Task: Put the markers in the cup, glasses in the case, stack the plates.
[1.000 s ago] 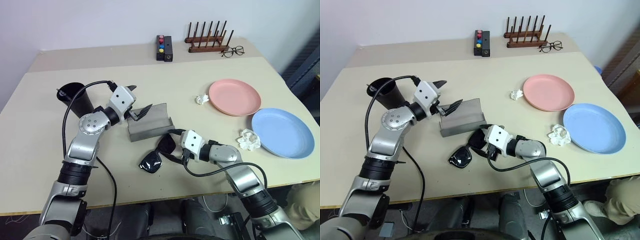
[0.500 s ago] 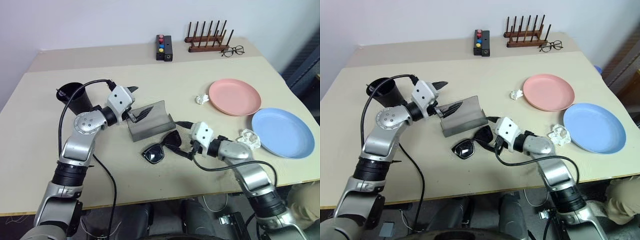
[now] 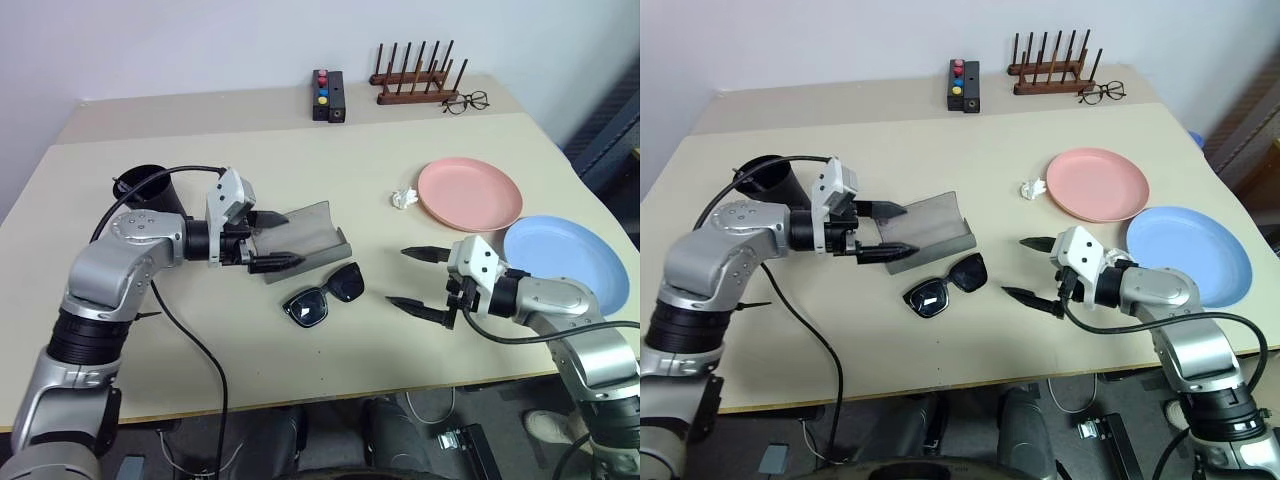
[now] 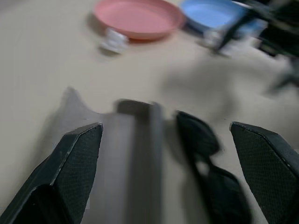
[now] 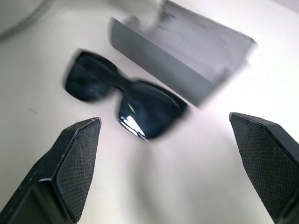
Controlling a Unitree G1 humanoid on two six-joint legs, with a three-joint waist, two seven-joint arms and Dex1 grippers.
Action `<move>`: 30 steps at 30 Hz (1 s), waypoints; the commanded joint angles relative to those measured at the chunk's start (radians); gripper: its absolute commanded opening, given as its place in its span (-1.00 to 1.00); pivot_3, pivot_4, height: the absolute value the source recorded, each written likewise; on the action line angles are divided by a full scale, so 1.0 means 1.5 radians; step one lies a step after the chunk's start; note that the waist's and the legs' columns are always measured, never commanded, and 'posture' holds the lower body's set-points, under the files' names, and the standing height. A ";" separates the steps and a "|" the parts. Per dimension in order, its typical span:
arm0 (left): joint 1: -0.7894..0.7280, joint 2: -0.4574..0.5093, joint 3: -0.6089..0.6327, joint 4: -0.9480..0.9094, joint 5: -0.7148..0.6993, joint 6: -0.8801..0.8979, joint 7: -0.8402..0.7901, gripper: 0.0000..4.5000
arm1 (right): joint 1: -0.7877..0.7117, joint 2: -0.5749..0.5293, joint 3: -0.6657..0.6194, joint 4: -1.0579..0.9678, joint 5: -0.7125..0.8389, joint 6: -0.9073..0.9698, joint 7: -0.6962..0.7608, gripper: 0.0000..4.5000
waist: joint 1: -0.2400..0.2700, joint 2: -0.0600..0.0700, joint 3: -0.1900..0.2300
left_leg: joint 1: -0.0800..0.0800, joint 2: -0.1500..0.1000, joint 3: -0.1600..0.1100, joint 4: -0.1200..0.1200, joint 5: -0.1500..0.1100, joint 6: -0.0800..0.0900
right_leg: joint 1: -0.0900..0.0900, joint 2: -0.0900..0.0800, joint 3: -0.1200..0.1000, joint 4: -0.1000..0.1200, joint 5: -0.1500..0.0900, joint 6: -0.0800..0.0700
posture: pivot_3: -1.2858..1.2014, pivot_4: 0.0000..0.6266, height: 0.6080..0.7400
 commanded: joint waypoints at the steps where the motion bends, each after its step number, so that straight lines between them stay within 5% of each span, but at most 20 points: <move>1: -0.015 0.021 -0.040 -0.016 -0.012 0.016 -0.054 0.98 | -0.025 -0.013 -0.016 0.049 -0.005 -0.044 0.029 1.00 | 0.001 0.000 0.000 | 0.000 0.000 0.000 0.000 0.000 0.000 | 0.000 0.000 0.000 0.000 0.000 0.000 | 0.03 -0.52 1.00; 15: -0.098 -0.070 -0.178 0.103 0.062 0.019 -0.058 0.98 | -0.061 -0.018 -0.015 0.128 -0.028 -0.118 0.064 1.00 | 0.001 0.000 0.000 | 0.000 0.000 0.000 0.000 0.000 0.000 | 0.000 0.000 0.000 0.000 0.000 0.000 | 0.03 -0.52 1.00; 30: -0.136 -0.100 -0.204 0.151 0.109 0.047 -0.047 0.98 | -0.002 -0.058 -0.055 0.106 0.001 -0.134 0.115 1.00 | 0.001 0.000 0.000 | -0.001 0.000 0.000 0.000 0.000 0.000 | 0.000 0.000 0.000 0.000 0.000 0.000 | 0.03 -0.52 1.00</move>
